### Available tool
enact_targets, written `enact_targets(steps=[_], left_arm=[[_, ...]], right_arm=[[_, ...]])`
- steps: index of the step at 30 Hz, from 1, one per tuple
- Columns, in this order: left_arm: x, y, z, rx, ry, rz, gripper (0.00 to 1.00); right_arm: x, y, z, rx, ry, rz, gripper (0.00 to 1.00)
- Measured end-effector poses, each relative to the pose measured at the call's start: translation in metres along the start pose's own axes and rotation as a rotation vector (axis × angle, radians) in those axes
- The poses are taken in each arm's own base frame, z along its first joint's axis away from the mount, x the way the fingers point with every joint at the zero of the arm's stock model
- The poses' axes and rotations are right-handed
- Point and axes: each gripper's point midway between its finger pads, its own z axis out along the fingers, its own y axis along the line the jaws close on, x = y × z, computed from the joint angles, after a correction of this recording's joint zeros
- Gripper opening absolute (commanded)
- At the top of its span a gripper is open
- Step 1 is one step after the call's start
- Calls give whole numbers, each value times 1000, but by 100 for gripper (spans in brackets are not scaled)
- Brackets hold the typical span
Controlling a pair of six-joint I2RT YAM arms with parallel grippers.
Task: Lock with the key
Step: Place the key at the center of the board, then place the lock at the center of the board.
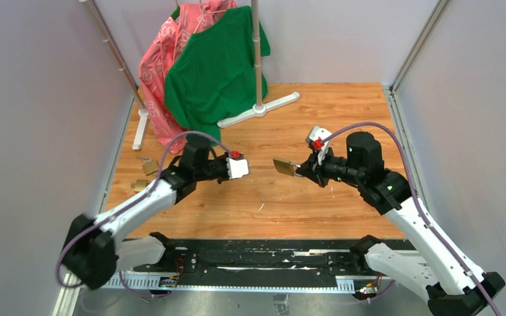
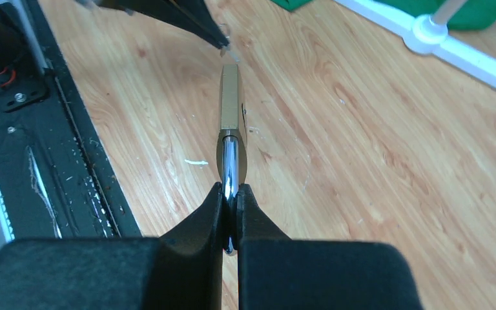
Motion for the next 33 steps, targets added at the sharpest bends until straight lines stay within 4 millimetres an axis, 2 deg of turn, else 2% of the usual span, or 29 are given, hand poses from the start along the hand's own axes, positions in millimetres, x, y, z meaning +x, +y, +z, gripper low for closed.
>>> enact_targets(steps=[1, 2, 5, 7, 9, 10, 11, 13, 15, 16, 18, 21, 25, 29, 33], left_arm=[[6, 2, 5, 1, 14, 22, 0], [21, 10, 21, 4, 44, 89, 0], [47, 22, 49, 23, 94, 206, 0], [58, 29, 65, 41, 114, 274, 0], [64, 38, 83, 55, 121, 354, 15], [66, 41, 90, 59, 120, 387, 31], [67, 43, 96, 64, 121, 415, 52], [71, 45, 108, 81, 125, 463, 78], [72, 46, 116, 93, 125, 505, 94], [73, 46, 118, 101, 128, 518, 99], [70, 45, 117, 115, 130, 532, 100], [61, 40, 104, 133, 137, 491, 100], [32, 48, 71, 39, 154, 286, 100], [8, 69, 22, -160, 172, -14, 100], [12, 90, -38, -429, 206, -312, 100]], right_arm=[[3, -1, 0, 8, 7, 7, 0], [9, -4, 1, 29, 21, 25, 0], [14, -11, -1, 84, 28, 56, 0], [18, -18, -2, 133, 32, 80, 0], [26, -27, -2, 189, 46, 112, 0], [31, -30, -1, 210, 58, 128, 0], [36, -33, -1, 229, 72, 142, 0], [49, -43, 0, 283, 112, 178, 0], [58, -53, -1, 336, 141, 206, 0], [61, -59, -3, 366, 152, 221, 0], [68, -72, -7, 431, 173, 243, 0], [84, -99, -17, 567, 234, 259, 0], [111, -137, -20, 712, 406, 211, 0], [140, -181, -12, 827, 645, 112, 0], [168, -218, -3, 903, 880, 0, 0]])
